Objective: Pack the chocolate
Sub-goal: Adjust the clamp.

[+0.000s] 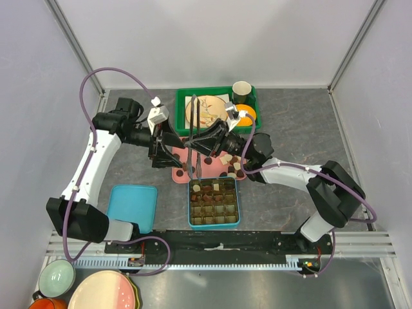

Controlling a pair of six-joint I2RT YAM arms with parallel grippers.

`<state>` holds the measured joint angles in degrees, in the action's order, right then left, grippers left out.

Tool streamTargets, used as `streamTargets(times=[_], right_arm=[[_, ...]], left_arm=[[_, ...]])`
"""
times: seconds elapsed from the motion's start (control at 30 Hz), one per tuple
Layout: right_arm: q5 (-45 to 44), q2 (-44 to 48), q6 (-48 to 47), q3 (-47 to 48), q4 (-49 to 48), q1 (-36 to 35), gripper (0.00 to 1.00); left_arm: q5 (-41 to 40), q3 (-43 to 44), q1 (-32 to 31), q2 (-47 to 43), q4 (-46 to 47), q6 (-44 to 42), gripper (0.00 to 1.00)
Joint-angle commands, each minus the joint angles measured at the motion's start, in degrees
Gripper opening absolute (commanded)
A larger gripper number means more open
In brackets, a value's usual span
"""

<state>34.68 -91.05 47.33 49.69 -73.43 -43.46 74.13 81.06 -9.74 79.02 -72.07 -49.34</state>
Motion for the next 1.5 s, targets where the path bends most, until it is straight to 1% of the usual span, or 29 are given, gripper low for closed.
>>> streamTargets(times=[0.0, 0.03, 0.1, 0.33, 0.43, 0.53, 0.57, 0.6, 0.63, 0.67, 0.77, 0.93, 1.0, 1.03, 1.13, 1.17, 1.2, 1.37, 1.47], right_arm=[[0.7, -0.9, 7.5, 2.6, -27.3, 0.0, 0.29], [0.7, -0.5, 7.4, 2.7, -27.3, 0.0, 0.28], [0.4, 0.2, 7.3, 3.1, -27.4, 0.0, 0.28], [0.2, 0.0, 7.2, 5.9, -27.4, 0.0, 0.29], [0.7, 0.1, 6.2, 7.3, -27.4, -0.1, 0.29], [0.7, 0.1, 5.3, 8.5, -27.4, -0.2, 0.29], [0.9, 0.1, 5.1, 8.7, -27.4, -0.2, 0.29], [1.0, 0.0, 5.0, 8.8, -27.4, -0.2, 0.29], [1.5, 0.0, 4.9, 9.3, -27.4, -0.2, 0.30], [2.1, 0.0, 4.7, 9.3, -27.3, -0.2, 0.30], [3.1, 0.1, 4.7, 9.2, -27.4, -0.1, 0.31], [4.7, 0.9, 5.3, 8.2, -27.2, -0.1, 0.31], [4.8, 1.9, 5.3, 7.7, -27.2, -0.1, 0.32], [5.0, 2.3, 5.4, 7.4, -27.0, -0.1, 0.32], [5.4, 3.1, 5.4, 6.9, -26.9, -0.1, 0.32], [5.6, 3.2, 5.6, 6.8, -26.8, 0.0, 0.32], [5.6, 3.2, 5.8, 6.8, -26.8, 0.0, 0.32], [6.1, 3.3, 5.9, 6.9, -26.8, 0.0, 0.32], [6.5, 3.2, 6.1, 7.1, -26.8, 0.0, 0.32]], left_arm=[[10.7, 0.2, -1.0, -1.8, -16.0, -13.8, 0.98], [10.9, -0.2, -1.1, -2.4, -16.0, -15.7, 0.98], [11.1, -1.2, -1.6, -2.8, -16.0, -16.3, 0.97], [11.6, -1.2, -3.4, 0.4, -16.0, -14.3, 0.93], [11.7, -0.6, -3.6, 1.1, -16.0, -12.9, 0.89], [11.4, 0.3, -5.2, 1.4, -16.0, -11.2, 0.81], [11.2, 0.7, -5.7, 1.5, -16.0, -10.8, 0.74], [11.1, 0.8, -6.5, 1.5, -16.0, -10.4, 0.70], [10.7, 0.9, -6.8, 1.5, -16.0, -10.0, 0.64], [10.6, 1.1, -6.9, 1.5, -16.0, -9.7, 0.50], [9.6, 2.1, -6.9, 1.7, -16.1, -8.6, 0.27], [6.9, 3.1, -6.8, 2.8, -16.0, -7.6, 0.26], [5.2, 3.2, -6.9, 3.4, -16.0, -7.1, 0.31], [4.6, 3.5, -6.8, 3.4, -16.0, -7.0, 0.35], [3.0, 4.6, -6.3, 3.6, -15.8, -5.7, 0.44], [2.7, 5.2, -5.9, 3.7, -15.7, -5.1, 0.50], [2.1, 5.8, -5.6, 3.8, -15.4, -3.8, 0.52], [0.8, 9.0, -5.0, 3.2, -15.2, -2.3, 0.52], [0.5, 10.0, -4.9, 2.8, -15.1, -1.5, 0.49]])
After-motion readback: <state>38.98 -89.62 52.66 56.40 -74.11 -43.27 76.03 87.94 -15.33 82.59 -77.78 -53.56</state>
